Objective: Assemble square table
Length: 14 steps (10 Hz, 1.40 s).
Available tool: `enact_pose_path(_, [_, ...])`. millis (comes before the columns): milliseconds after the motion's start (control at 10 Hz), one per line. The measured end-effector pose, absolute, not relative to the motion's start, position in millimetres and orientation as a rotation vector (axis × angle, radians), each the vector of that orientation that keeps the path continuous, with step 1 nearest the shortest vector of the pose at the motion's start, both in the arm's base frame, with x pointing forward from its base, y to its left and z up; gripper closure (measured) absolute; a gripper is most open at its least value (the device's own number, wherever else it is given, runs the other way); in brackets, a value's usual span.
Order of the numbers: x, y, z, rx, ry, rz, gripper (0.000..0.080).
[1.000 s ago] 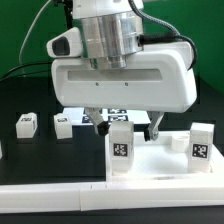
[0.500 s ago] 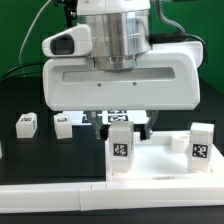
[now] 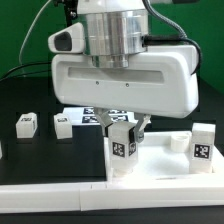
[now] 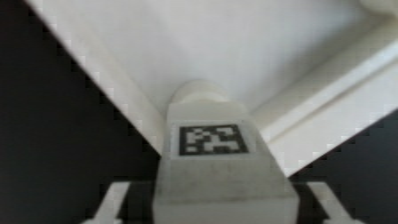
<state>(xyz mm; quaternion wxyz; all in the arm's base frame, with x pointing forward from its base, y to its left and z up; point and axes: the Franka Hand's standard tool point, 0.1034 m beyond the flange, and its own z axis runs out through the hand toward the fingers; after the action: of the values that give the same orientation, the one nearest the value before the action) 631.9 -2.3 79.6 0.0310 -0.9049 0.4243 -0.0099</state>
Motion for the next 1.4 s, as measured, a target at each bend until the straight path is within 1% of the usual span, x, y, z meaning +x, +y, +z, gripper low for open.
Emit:
enact_pose_path(200, [631.2, -3.5, 79.1, -2.491, 1.756, 0.000, 0.0515])
enact_pose_path(300, [632.9, -7.6, 79.2, -2.219, 1.999, 0.049, 0.0514])
enact_pose_path(400, [633.5, -10.4, 79.0, -2.113, 2.080, 0.069, 0.0514])
enact_pose_path(600, [633.7, -8.0, 78.9, -2.144, 2.047, 0.063, 0.0514])
enact_pose_path(700, [633.3, -6.7, 78.4, -2.164, 2.028, 0.063, 0.0397])
enact_pose_path(800, [631.2, -2.0, 77.4, -2.338, 1.851, 0.052, 0.0397])
enact_pose_path(900, [632.4, 1.8, 78.8, -2.518, 1.578, 0.019, 0.0230])
enact_pose_path(1000, [629.9, 0.6, 78.0, -2.670, 1.296, 0.008, 0.0166])
enact_pose_path(1100, [628.2, 1.4, 76.9, -2.757, 1.084, -0.001, 0.0166])
enact_pose_path(1200, [628.3, 0.8, 77.3, -2.770, 1.072, -0.055, 0.0154])
enact_pose_path(1400, [627.8, -3.0, 76.4, -2.844, 0.890, -0.070, 0.0151])
